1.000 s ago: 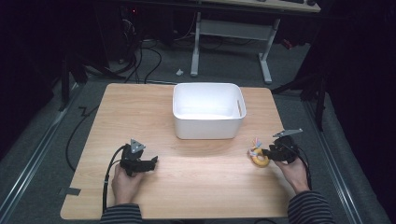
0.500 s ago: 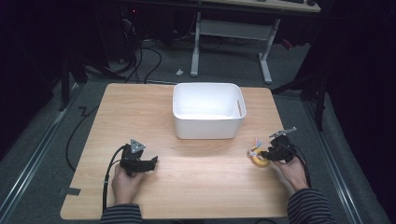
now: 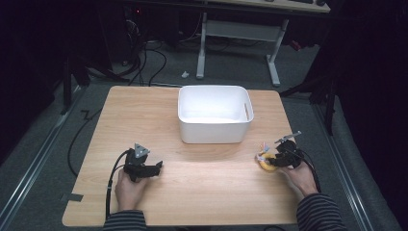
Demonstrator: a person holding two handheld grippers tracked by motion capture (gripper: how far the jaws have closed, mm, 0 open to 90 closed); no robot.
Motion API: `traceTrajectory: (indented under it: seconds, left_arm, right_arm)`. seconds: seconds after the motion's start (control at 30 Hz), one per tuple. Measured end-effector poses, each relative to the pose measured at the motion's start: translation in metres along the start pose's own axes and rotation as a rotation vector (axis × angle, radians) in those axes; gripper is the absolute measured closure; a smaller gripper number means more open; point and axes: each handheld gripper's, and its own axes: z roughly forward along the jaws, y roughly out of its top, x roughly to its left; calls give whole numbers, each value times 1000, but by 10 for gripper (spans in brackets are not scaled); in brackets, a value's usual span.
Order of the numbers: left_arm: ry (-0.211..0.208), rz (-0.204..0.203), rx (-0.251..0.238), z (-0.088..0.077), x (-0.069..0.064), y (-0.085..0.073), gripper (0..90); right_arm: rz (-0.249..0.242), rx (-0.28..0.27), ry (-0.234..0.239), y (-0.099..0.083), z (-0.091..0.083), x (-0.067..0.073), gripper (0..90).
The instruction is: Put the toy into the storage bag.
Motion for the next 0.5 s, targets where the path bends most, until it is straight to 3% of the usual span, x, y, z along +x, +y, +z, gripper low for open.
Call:
traceTrajectory:
  seconds: [0.5]
  left_arm:
    - [0,0,0,0,0,0,182]
  right_arm:
    - [-10,11,-22,2,0,4,668]
